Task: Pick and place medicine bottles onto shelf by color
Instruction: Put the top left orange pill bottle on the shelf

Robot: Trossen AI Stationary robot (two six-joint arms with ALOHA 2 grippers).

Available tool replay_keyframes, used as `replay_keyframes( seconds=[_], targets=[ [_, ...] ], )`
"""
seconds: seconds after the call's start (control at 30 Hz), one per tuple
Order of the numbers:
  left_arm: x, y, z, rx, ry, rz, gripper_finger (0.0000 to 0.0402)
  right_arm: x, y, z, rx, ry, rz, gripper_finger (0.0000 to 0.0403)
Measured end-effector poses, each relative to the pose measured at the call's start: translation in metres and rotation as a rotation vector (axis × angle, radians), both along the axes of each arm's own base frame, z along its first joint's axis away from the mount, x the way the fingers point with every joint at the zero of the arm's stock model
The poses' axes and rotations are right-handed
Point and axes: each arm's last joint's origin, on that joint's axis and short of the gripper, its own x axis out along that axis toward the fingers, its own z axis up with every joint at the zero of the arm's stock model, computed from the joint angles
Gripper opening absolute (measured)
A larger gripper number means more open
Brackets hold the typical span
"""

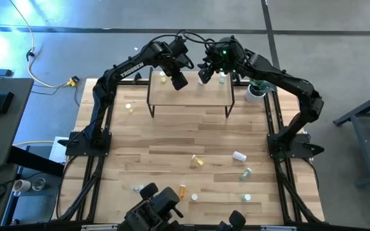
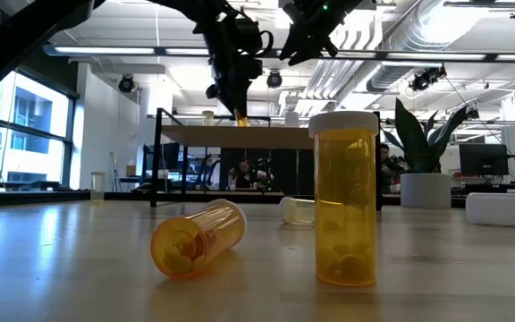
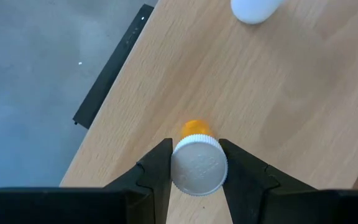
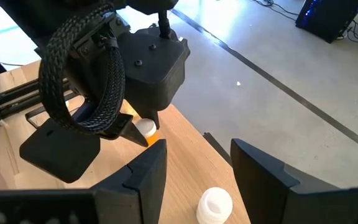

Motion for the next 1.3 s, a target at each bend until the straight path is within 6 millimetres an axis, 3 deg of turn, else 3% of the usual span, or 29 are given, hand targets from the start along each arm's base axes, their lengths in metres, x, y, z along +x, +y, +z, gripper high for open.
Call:
replay_keyframes(
  seconds=[0.63, 0.87, 1.3],
  targets=[
    [0.005, 0.0, -0.008, -0.017, 0.021, -0.014, 0.0109, 0.0, 0.0, 0.0, 0.0, 0.001, 0.0, 0.017],
    [0.009, 0.001, -0.015, -0.023, 0.031, -0.019, 0.0128, 0.0, 0.0, 0.0, 0.0, 0.001, 0.0, 0.017],
    [0.011, 0.003, -0.009, 0.013, -0.01, -0.019, 0.0145, 0.0, 0.0, 0.0, 0.0, 0.001, 0.0, 0.017]
  ],
)
